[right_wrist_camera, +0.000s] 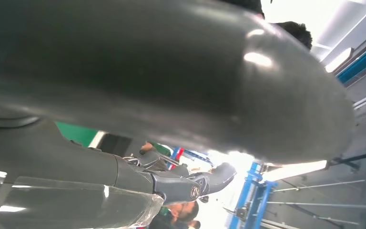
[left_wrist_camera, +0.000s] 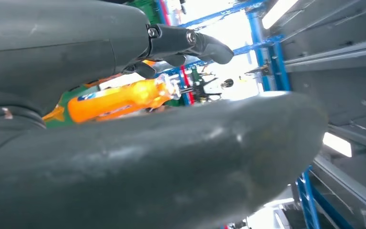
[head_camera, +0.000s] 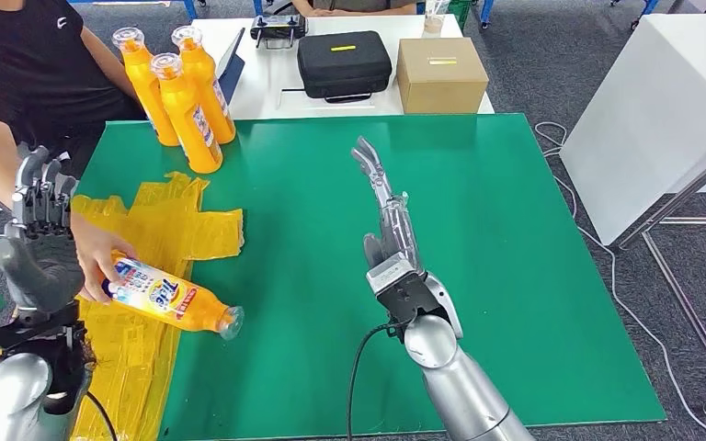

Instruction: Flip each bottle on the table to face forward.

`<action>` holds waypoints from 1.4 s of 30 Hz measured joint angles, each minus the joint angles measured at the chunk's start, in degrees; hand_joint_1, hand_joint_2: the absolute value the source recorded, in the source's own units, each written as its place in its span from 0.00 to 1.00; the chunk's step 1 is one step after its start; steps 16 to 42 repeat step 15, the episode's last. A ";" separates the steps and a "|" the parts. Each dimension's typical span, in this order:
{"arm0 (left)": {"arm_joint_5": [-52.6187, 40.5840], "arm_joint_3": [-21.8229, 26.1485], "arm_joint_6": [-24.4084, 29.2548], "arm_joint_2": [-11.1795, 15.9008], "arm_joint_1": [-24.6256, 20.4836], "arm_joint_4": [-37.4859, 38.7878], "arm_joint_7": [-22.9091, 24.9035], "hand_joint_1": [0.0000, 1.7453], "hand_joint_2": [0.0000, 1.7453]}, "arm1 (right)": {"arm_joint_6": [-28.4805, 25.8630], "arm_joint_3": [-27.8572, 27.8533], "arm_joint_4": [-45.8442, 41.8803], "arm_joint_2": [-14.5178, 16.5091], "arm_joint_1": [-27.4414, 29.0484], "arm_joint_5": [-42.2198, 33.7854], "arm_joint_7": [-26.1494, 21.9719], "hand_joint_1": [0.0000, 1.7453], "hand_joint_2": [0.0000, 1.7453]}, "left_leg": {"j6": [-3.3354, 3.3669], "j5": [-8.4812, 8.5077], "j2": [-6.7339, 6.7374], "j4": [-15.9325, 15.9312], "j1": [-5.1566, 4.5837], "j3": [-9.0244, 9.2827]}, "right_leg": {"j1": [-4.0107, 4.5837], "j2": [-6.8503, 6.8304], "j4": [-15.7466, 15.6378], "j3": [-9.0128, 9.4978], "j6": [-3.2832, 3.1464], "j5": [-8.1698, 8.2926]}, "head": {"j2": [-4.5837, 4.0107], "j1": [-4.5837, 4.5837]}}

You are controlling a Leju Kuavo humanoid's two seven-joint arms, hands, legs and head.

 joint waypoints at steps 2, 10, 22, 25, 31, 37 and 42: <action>0.42 -1.39 -0.12 -0.97 -1.92 2.79 0.72 0.00 0.00 | -0.09 -0.03 0.23 0.39 -0.14 0.23 0.67 0.00 0.00 | 0.01 0.01 -0.01 0.00 0.00 0.00 | -0.01 -0.01 0.00 0.01 0.00 0.00 | 0.00 0.00; 1.90 -6.34 -2.65 -4.69 -6.38 11.33 0.29 0.00 0.00 | -1.62 -0.94 0.41 0.63 0.33 2.54 1.32 0.00 0.00 | 0.04 0.02 0.02 0.04 -0.07 0.01 | -0.04 0.01 0.00 0.01 0.02 0.02 | 0.01 -0.01; 0.16 -8.85 -4.68 -6.58 -7.13 13.17 0.02 0.00 0.00 | -2.10 -2.17 0.32 0.59 1.52 4.00 1.29 0.00 0.00 | 0.04 0.00 0.01 0.04 -0.09 -0.04 | -0.05 0.00 0.00 -0.01 0.03 0.01 | 0.00 0.00; 0.16 -8.85 -4.68 -6.58 -7.13 13.17 0.02 0.00 0.00 | -2.10 -2.17 0.32 0.59 1.52 4.00 1.29 0.00 0.00 | 0.04 0.00 0.01 0.04 -0.09 -0.04 | -0.05 0.00 0.00 -0.01 0.03 0.01 | 0.00 0.00; 0.16 -8.85 -4.68 -6.58 -7.13 13.17 0.02 0.00 0.00 | -2.10 -2.17 0.32 0.59 1.52 4.00 1.29 0.00 0.00 | 0.04 0.00 0.01 0.04 -0.09 -0.04 | -0.05 0.00 0.00 -0.01 0.03 0.01 | 0.00 0.00; 0.16 -8.85 -4.68 -6.58 -7.13 13.17 0.02 0.00 0.00 | -2.10 -2.17 0.32 0.59 1.52 4.00 1.29 0.00 0.00 | 0.04 0.00 0.01 0.04 -0.09 -0.04 | -0.05 0.00 0.00 -0.01 0.03 0.01 | 0.00 0.00; 0.16 -8.85 -4.68 -6.58 -7.13 13.17 0.02 0.00 0.00 | -2.10 -2.17 0.32 0.59 1.52 4.00 1.29 0.00 0.00 | 0.04 0.00 0.01 0.04 -0.09 -0.04 | -0.05 0.00 0.00 -0.01 0.03 0.01 | 0.00 0.00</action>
